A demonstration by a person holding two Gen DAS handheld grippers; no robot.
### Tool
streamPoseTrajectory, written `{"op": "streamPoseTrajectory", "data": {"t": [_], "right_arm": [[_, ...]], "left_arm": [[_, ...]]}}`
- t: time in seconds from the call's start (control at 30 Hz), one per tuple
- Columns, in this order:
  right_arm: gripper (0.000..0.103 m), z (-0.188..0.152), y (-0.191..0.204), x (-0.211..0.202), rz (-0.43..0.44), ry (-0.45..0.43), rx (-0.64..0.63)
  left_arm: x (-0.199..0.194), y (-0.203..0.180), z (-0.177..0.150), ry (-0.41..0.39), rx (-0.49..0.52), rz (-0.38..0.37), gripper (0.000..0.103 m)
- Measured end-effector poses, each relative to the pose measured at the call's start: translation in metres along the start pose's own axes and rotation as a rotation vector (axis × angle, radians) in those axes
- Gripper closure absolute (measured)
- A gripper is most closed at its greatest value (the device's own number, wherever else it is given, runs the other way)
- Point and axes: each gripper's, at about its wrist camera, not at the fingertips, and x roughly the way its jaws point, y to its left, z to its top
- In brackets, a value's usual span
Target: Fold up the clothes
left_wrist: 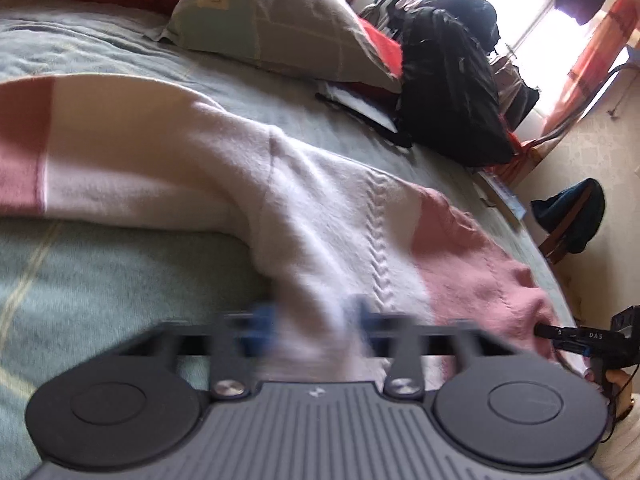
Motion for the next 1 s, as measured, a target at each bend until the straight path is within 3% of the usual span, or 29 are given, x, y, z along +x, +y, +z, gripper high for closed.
{"op": "streamPoseTrajectory", "data": {"t": [0.3,0.4,0.53,0.63,0.73,0.8,0.87,1.0], "right_arm": [[0.086,0.033,0.001,-0.005,-0.040,-0.108,0.010],[0.086,0.035,-0.007,0.003,-0.048,-0.078,0.016],[0.083,0.023,-0.017,0.009,-0.059,-0.034,0.039],[0.068,0.014,-0.013,-0.014,-0.102,-0.049,0.024],[0.048,0.002,0.009,-0.040,-0.154,-0.073,-0.109],[0.034,-0.013,0.032,-0.058,-0.125,-0.078,-0.230],[0.018,-0.033,0.059,-0.066,-0.072,-0.059,-0.360],[0.009,-0.087,0.112,-0.052,0.045,0.018,-0.620]], "left_arm": [[-0.018,-0.006,0.029,-0.142,-0.011,0.028,0.093],[-0.008,-0.002,0.032,-0.105,-0.023,0.051,0.091],[0.003,0.004,0.019,-0.049,-0.027,0.129,0.080],[-0.015,0.000,0.013,-0.050,0.004,0.161,0.071],[-0.043,-0.018,0.006,-0.066,0.119,0.213,0.061],[-0.060,-0.036,-0.003,-0.074,0.220,0.211,0.041],[-0.066,-0.059,-0.022,-0.033,0.326,0.171,0.029],[-0.061,-0.100,-0.072,0.060,0.550,0.083,0.027]]}}
